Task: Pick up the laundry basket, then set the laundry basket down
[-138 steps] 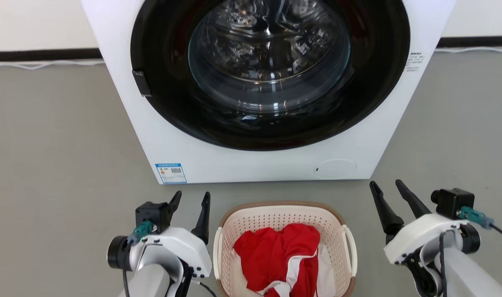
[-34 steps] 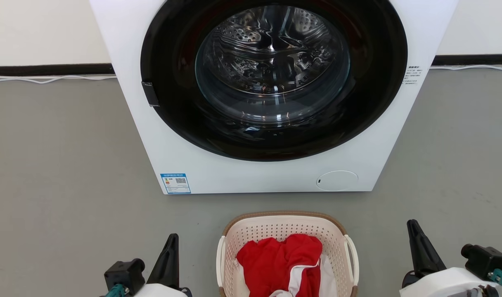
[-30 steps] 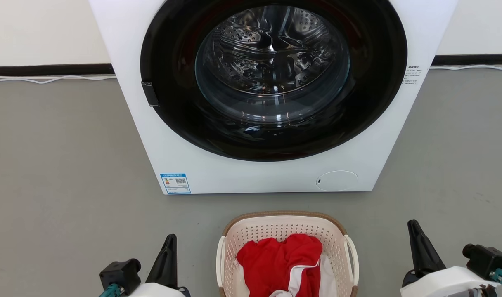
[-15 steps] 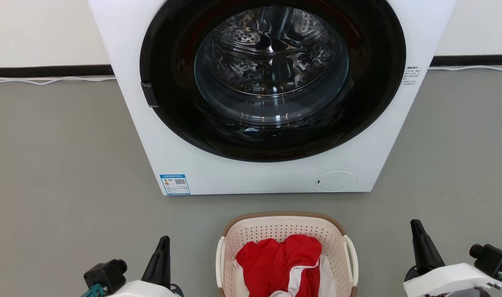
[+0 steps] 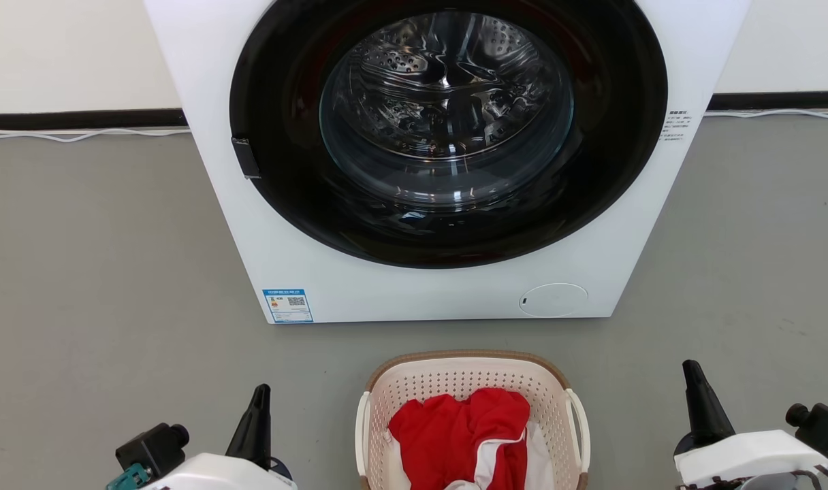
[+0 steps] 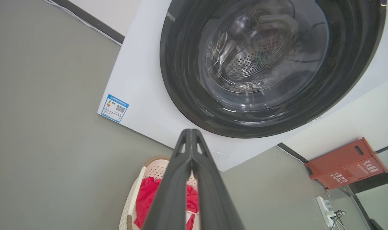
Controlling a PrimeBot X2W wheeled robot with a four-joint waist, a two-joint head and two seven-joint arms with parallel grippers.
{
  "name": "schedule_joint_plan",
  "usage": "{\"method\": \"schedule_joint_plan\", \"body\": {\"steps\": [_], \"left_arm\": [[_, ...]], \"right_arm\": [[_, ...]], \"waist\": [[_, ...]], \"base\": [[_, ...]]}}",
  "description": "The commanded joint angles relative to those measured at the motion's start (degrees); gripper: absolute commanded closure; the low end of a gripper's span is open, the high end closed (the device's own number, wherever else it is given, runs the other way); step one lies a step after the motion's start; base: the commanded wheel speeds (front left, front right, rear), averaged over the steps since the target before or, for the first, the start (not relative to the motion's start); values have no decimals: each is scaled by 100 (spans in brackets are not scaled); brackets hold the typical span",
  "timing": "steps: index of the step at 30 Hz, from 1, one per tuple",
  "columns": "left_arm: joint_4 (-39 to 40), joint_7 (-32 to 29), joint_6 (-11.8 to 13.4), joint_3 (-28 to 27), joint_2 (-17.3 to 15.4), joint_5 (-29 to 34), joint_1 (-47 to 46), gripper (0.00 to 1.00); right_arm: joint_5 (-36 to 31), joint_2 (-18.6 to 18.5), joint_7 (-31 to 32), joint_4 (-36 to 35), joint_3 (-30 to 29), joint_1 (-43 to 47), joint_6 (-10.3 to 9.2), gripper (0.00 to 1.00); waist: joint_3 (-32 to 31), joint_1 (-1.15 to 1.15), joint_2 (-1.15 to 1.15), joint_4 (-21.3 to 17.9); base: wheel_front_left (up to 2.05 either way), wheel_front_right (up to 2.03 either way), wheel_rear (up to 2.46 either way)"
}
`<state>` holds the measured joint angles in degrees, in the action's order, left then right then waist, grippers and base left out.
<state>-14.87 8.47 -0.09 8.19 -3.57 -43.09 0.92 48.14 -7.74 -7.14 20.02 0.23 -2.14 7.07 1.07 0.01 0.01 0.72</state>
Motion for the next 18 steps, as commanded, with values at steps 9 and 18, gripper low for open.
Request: {"method": "schedule_joint_plan", "body": {"steps": [9, 18], "left_arm": [[134, -150, -135, -228, -43, -660, -324, 100], [130, -293, -211, -352, -52, -1220, -370, 100]], "right_arm": [[577, 30, 182, -226, -73, -241, 18, 100], [1056, 87, 331, -273, -149, -261, 21, 100]], "waist": [[-10, -1, -1, -8], [-20, -1, -1, -16]], "base": [[0, 0, 0], [0, 0, 0]]}}
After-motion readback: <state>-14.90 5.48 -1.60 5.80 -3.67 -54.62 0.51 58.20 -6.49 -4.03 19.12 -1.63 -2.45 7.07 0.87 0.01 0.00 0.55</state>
